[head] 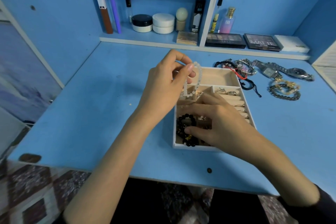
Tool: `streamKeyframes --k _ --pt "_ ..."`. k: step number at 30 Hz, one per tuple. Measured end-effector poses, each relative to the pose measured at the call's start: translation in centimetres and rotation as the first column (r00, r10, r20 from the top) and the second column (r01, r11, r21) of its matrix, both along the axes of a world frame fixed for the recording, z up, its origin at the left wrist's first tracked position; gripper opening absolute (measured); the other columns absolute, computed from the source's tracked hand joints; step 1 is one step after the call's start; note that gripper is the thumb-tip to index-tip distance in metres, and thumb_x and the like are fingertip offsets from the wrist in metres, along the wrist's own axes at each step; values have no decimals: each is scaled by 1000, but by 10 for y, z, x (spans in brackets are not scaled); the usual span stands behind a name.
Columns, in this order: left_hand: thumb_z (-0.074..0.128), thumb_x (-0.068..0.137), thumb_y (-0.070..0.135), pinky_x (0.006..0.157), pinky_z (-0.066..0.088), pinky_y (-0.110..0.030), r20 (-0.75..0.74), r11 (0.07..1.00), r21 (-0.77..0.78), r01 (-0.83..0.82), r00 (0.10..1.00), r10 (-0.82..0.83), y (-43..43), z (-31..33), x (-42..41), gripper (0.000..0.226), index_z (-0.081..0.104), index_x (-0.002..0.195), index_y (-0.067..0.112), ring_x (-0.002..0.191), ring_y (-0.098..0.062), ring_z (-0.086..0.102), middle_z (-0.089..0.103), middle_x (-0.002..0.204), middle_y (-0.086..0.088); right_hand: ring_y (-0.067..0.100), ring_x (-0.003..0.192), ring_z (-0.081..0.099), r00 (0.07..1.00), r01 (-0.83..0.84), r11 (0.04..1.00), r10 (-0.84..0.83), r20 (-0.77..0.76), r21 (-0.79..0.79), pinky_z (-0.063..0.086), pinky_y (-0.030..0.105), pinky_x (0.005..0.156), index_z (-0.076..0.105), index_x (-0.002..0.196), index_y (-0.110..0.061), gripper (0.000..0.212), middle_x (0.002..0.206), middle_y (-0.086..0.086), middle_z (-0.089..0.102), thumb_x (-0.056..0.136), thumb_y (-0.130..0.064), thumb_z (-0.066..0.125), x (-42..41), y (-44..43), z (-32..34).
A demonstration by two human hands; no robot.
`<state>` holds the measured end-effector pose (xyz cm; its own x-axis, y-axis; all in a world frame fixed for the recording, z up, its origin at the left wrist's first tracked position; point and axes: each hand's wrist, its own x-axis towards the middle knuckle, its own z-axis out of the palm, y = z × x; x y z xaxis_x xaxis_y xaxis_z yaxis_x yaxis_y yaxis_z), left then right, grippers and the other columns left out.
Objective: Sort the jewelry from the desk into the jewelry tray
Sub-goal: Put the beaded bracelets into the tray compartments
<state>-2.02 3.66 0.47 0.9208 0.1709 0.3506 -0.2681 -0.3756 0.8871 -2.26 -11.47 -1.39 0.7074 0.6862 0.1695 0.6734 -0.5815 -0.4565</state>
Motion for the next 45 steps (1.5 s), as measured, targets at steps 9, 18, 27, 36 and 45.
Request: streamKeyframes --k 9,18,27,36,45 --pt "53 93 19 71 54 -36 -9 1000 -7 4 1000 -4 0 -3 0 5 53 90 15 69 -11 66 70 80 0 13 85 48 981 -152 987 156 111 -42 39 21 79 72 103 -14 56 90 -3 65 79 -60 51 -10 -8 -2" --pt "53 93 18 70 54 -35 -12 1000 -6 9 1000 -9 -2 -4 1 6 53 87 18 68 -9 66 70 79 1 11 76 57 987 -123 990 115 116 66 40 15 73 75 93 -13 24 79 -1 67 80 -27 61 -1 -2 -11" --pt "55 91 18 69 55 -41 -38 1000 13 11 999 -10 1 -3 -1 4 55 88 18 66 -9 66 69 80 3 18 74 49 973 -15 999 5 231 38 43 27 62 77 85 -19 22 75 -1 53 79 -30 59 -9 1 -19" --pt "57 90 15 67 55 -43 -83 999 14 35 996 -33 4 -2 -11 3 58 90 12 68 -11 67 69 79 0 1 66 44 995 49 953 -74 74 297 34 12 60 74 97 -18 29 73 -7 54 88 -33 51 -11 -8 -12" --pt "68 81 19 68 56 -28 -186 984 180 13 982 21 5 -11 -17 6 64 77 19 63 -8 66 67 72 6 8 63 55 966 254 872 -250 -65 419 36 12 56 72 91 -20 21 74 -2 67 83 -30 55 9 -18 0"
